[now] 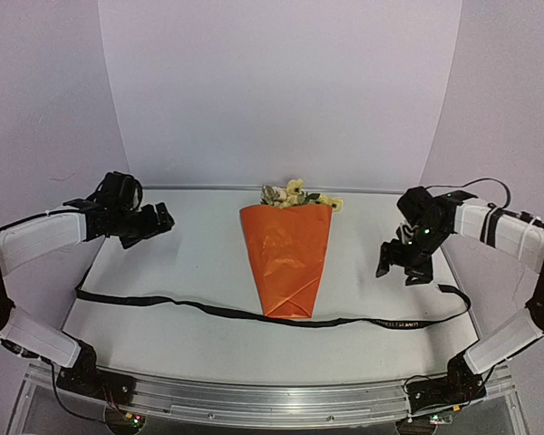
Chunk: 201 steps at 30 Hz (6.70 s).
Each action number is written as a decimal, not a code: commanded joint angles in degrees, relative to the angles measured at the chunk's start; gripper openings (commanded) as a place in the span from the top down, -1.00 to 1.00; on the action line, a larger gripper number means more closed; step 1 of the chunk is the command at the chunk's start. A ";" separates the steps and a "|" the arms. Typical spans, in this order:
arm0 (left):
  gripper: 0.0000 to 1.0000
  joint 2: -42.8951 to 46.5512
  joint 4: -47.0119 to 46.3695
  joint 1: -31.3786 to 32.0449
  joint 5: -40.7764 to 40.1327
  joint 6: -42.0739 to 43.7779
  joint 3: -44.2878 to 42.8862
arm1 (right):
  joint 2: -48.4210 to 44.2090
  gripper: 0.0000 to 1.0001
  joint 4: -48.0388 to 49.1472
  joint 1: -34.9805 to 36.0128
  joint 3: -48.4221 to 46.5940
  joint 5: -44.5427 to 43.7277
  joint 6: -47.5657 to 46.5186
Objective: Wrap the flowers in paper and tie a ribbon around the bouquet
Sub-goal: Straighten the ribbon at the center of the board, then pick up the folded bouquet from the center of the board, then place the folded bouquet at the center of the board, then pick up the ribbon at the center of the board.
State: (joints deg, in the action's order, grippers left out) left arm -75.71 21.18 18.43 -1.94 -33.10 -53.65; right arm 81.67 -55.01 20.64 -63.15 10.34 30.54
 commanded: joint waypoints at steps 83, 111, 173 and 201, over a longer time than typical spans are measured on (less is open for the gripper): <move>-0.28 -43.29 -13.90 21.12 29.86 -0.85 -18.60 | 29.01 0.86 43.70 16.92 -4.12 3.94 24.43; -0.28 -25.67 -8.28 21.12 25.49 3.63 -8.94 | 27.16 1.00 31.19 16.40 -12.79 6.76 42.79; 0.66 -28.91 -23.25 23.59 22.49 -14.74 4.81 | 19.25 1.00 40.22 26.89 -0.75 0.93 56.63; -0.16 -0.81 -5.90 16.63 7.34 -17.08 11.89 | -6.27 -0.52 20.05 27.55 19.35 -18.71 46.93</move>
State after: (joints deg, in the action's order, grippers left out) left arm -81.62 12.01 38.61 11.59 -46.78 -44.71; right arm 81.05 -28.82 47.89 -50.37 0.85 74.62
